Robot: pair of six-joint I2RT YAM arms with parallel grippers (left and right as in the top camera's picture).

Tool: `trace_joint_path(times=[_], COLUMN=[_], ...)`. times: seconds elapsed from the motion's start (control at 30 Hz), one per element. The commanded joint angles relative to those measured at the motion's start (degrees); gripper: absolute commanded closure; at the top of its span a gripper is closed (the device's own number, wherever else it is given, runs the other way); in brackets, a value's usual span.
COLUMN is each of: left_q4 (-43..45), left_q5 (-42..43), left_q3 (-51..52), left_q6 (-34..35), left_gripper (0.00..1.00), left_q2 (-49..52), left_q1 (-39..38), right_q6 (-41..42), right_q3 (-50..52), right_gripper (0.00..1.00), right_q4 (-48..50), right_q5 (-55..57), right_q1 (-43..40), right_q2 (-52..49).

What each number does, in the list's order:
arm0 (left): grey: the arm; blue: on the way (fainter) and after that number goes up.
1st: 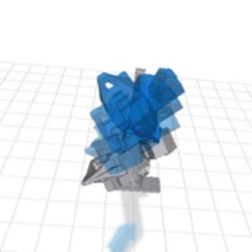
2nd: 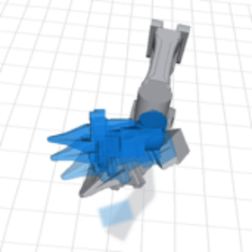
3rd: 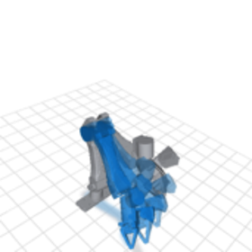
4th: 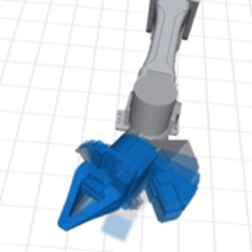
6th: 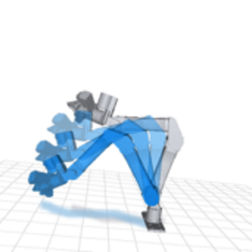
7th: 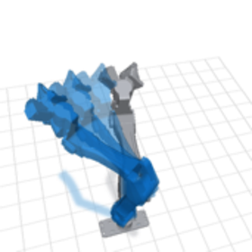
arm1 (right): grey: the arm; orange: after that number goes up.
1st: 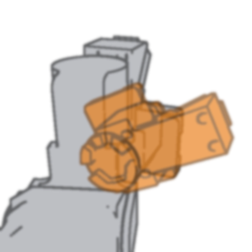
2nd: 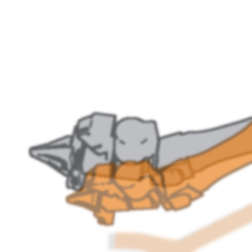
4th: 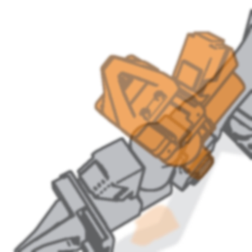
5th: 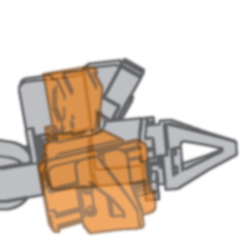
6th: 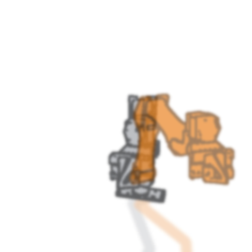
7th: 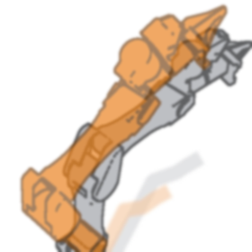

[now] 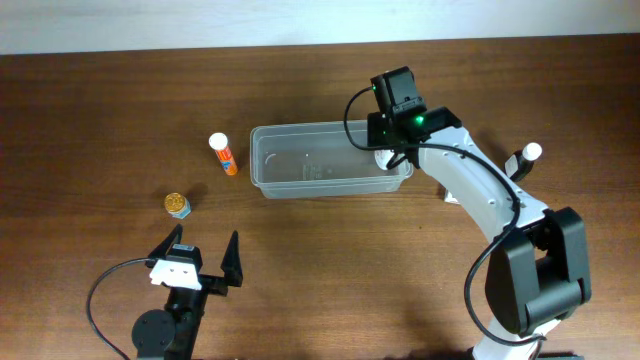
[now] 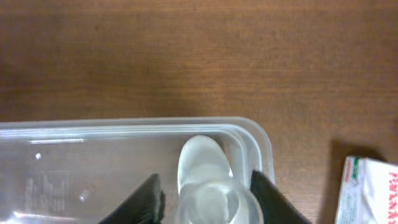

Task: Pack container
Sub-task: 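Lower the spray bottle into the container's right end and release, then move the right gripper back right over the small dark bottle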

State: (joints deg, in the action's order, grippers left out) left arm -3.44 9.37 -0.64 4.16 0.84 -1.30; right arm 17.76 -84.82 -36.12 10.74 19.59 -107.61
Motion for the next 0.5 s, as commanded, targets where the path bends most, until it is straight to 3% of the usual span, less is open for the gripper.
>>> trace_joint_path(times=[0.0,0.27,0.47], left_q4=[-0.3,-0.3,-0.3], left_q5=[-0.4,-0.4,-0.4], left_q3=[0.1,0.1,0.1], left_q6=[0.3,0.3,0.3], left_gripper=[0.01,0.01,0.01], left_q2=[-0.5,-0.5,-0.5], left_q1=[0.3,0.3,0.3], right_q6=[-1.0,-4.1,-4.0], right_q3=[-4.7,-16.9,-27.0], right_gripper=[0.57,0.45,0.35], right_q4=[-1.8,-12.6,-25.9], right_q5=[1.6,3.6,14.3], right_q1=[0.2,0.2,-2.6], right_q2=[2.6,6.0,9.8])
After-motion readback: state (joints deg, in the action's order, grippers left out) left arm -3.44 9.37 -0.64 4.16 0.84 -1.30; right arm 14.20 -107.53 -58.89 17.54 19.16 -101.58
